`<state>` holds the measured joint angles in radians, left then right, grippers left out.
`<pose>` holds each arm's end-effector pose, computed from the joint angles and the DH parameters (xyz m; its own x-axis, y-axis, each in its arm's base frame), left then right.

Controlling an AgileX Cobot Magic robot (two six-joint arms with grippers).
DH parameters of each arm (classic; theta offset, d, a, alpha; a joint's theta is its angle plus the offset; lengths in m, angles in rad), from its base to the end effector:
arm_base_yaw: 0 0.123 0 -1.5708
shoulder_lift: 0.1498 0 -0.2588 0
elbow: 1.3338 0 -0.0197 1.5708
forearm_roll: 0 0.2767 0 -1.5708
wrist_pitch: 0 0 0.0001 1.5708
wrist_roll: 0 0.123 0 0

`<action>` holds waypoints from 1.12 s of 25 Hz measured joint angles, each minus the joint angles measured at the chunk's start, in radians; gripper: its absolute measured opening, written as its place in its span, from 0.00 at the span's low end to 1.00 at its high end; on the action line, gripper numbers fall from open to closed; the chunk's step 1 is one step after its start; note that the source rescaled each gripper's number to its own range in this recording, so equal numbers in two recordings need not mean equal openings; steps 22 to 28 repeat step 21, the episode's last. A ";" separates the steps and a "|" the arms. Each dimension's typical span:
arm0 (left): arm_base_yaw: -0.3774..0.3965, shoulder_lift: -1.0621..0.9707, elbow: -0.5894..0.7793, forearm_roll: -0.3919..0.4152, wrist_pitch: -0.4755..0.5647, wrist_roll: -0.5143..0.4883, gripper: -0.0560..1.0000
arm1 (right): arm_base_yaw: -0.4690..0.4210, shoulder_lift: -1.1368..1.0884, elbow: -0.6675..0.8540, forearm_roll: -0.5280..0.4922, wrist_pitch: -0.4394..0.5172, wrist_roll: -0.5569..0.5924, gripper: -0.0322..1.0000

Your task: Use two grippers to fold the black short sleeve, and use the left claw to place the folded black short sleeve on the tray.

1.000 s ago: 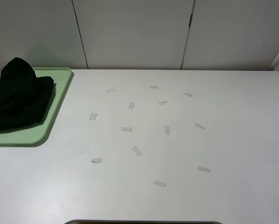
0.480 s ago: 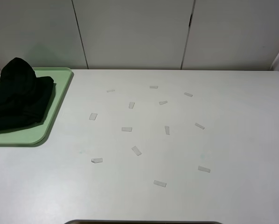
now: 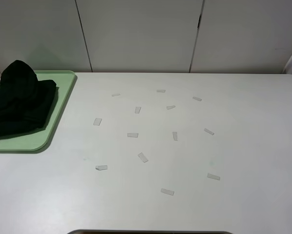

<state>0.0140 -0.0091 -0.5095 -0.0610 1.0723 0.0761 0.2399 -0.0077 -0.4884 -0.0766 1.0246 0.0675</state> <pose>0.0698 -0.0056 0.2778 -0.4469 0.0406 -0.8936 0.0549 0.9983 0.0179 0.0747 0.0100 0.2761 -0.4185 -0.0740 -0.9052 -0.1681 0.9858 -0.0028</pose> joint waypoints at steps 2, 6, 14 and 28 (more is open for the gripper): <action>0.000 0.000 0.002 0.000 -0.001 0.000 0.98 | 0.000 0.000 0.000 0.000 0.000 0.000 1.00; 0.000 0.000 0.002 0.000 -0.001 0.000 0.98 | 0.000 0.000 0.000 0.000 0.000 0.000 1.00; 0.000 0.000 0.002 0.000 -0.001 0.000 0.98 | 0.000 0.000 0.000 0.000 0.000 0.000 1.00; 0.000 0.000 0.002 0.000 -0.001 0.000 0.98 | 0.000 0.000 0.000 0.000 0.000 0.000 1.00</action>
